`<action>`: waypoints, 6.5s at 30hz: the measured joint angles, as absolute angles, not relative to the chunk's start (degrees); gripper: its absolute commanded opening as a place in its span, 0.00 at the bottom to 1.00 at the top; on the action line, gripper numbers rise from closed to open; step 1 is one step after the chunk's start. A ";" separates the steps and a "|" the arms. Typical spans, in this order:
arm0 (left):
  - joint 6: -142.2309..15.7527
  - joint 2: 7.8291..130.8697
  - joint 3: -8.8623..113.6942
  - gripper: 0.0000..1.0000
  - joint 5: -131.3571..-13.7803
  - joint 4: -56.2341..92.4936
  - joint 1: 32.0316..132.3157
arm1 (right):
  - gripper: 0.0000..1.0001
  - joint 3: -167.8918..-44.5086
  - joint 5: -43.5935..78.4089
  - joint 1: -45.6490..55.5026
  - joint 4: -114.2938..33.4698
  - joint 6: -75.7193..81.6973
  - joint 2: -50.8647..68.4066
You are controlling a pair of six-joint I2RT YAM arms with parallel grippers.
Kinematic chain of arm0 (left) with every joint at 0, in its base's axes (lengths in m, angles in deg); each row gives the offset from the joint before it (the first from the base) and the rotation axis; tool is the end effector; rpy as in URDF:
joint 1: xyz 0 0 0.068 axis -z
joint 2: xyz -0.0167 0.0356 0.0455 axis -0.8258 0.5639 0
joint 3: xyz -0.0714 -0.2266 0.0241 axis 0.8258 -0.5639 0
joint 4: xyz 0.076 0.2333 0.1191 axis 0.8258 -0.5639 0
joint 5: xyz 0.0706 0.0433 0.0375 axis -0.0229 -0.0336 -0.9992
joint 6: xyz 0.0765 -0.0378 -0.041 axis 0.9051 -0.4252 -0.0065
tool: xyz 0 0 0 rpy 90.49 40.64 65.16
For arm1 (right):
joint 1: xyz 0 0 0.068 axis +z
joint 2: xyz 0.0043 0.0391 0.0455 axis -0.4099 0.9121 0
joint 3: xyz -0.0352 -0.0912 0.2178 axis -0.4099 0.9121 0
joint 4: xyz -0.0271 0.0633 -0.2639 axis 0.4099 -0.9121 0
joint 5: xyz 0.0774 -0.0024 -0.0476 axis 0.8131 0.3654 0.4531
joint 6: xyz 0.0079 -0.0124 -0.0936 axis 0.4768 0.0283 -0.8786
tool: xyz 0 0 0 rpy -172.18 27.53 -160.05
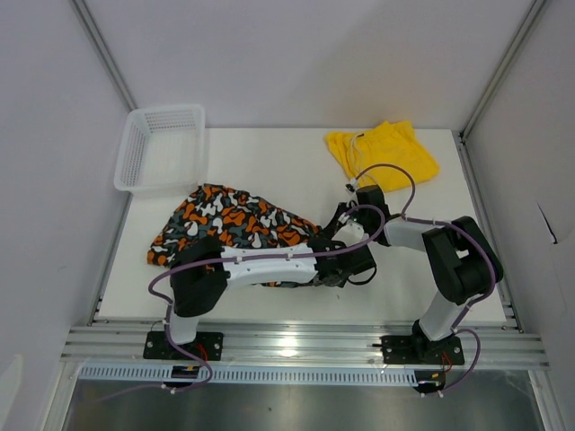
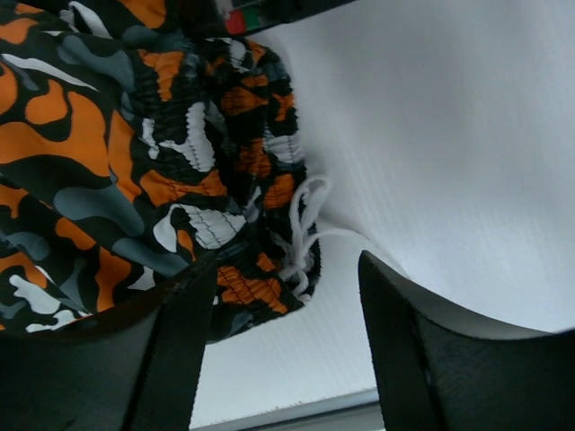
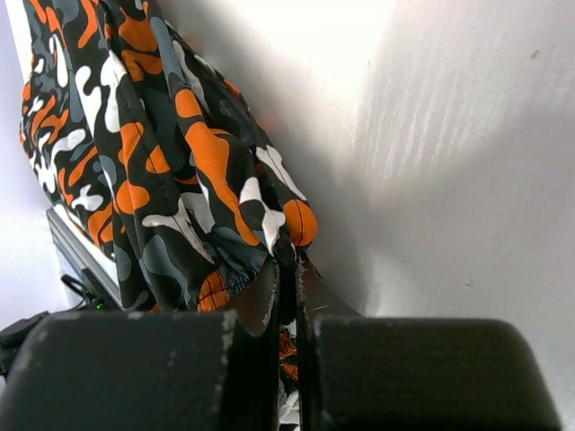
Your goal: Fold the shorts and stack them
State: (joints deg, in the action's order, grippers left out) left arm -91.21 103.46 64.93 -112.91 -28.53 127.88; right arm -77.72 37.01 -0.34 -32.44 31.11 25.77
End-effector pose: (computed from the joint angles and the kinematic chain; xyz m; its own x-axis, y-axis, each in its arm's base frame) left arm 0.1674 -0.3731 0.1384 -0.6979 0.4090 -0.5879 0.3958 0.9044 0.1592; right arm 0.3220 0.1853 0.0747 -0.8962 0.1603 -0.4137 -0.1828 0.7161 0.6736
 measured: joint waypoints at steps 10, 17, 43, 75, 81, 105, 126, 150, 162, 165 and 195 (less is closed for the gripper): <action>-93.90 109.21 67.93 0.47 -118.30 -36.24 127.07 | 0.00 -77.13 38.32 -0.34 -30.58 31.75 26.63; -94.82 109.69 65.70 0.27 -118.00 -36.59 127.33 | 0.00 -77.07 38.69 -0.45 -30.39 32.12 26.65; -100.13 98.02 54.20 0.23 -115.55 -41.40 134.26 | 0.00 -77.07 38.96 -0.52 -29.55 32.12 27.52; -76.89 81.12 44.71 0.83 -86.33 -5.14 100.03 | 0.00 -71.93 41.12 -0.61 -21.42 29.80 20.13; -74.10 86.04 45.63 0.86 -73.91 -0.51 88.97 | 0.00 -70.25 41.47 -0.61 -19.92 28.97 18.04; -78.47 95.89 56.54 0.83 -67.22 -14.54 88.75 | 0.00 -70.12 14.43 16.81 -26.06 11.57 8.75; -97.72 95.83 74.37 0.79 -79.68 -31.55 97.02 | 0.00 -67.49 -4.39 24.95 -23.81 6.13 2.60; -113.72 103.11 73.28 0.46 -78.52 -35.50 97.43 | 0.00 -65.07 -11.97 28.66 -19.76 3.53 1.34; -114.64 103.46 73.28 0.00 -77.65 -33.91 97.15 | 0.44 -64.89 -10.70 29.58 -19.74 2.90 0.83; -114.64 103.46 73.28 0.00 -77.74 -33.95 96.75 | 0.53 -64.39 -9.52 29.21 -20.40 3.16 -1.24; -108.26 113.97 80.28 0.00 -71.40 -35.09 98.00 | 1.00 -47.82 42.98 10.52 -1.18 31.13 5.16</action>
State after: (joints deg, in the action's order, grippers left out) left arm -108.26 113.97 80.28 -71.40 -35.09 98.00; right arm -47.82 42.98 10.52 -1.18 31.13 5.16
